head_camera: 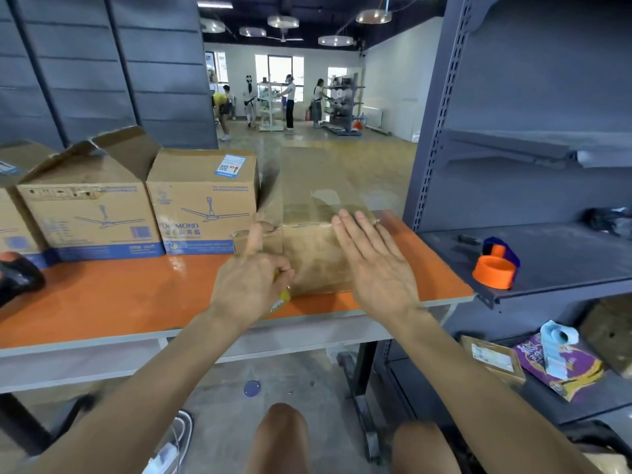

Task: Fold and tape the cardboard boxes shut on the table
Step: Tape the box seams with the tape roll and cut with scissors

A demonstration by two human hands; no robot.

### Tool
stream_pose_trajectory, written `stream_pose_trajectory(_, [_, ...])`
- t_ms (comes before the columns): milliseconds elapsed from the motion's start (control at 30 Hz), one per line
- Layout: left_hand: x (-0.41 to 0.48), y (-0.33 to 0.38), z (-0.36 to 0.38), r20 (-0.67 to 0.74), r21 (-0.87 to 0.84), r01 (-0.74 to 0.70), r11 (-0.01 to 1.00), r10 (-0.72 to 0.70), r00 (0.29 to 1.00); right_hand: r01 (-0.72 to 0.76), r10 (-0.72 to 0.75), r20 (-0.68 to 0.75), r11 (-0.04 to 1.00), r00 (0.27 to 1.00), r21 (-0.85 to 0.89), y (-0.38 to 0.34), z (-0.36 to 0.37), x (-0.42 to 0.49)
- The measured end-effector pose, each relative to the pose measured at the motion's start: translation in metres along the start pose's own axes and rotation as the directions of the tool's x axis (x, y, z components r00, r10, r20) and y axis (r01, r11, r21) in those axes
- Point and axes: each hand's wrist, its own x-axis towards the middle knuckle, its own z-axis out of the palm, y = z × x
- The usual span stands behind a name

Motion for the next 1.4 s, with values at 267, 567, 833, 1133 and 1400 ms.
stream_pose_trajectory(267, [-0.003, 0.007, 0.000, 0.014, -0.006, -0.025, 1.000, 0.025, 1.000, -0.088, 0.091, -0.025, 0.990, 0.996, 0.111, -0.022, 0.001, -0.001])
stream_pose_trajectory(567, [-0.002, 0.006, 0.001, 0.020, -0.020, -0.007, 1.000, 0.007, 1.000, -0.236, 0.240, -0.002, 0.955, 0.971, 0.181, -0.001, 0.004, -0.008])
stream_pose_trajectory(833, [-0.006, 0.011, 0.004, 0.022, -0.026, -0.016, 1.000, 0.017, 1.000, -0.459, 0.351, 0.327, 0.811, 0.878, 0.363, -0.023, 0.039, -0.044])
stream_pose_trajectory(1133, [0.000, 0.008, 0.003, -0.009, -0.118, 0.022, 0.993, -0.023, 1.000, -0.563, 0.535, 0.189, 0.728, 0.824, 0.391, -0.021, 0.020, -0.041])
stream_pose_trajectory(1400, [0.022, 0.003, -0.004, -0.015, -0.491, 0.087, 0.867, -0.108, 0.994, -0.496, 0.348, 0.358, 0.528, 0.867, 0.689, 0.014, -0.025, 0.027])
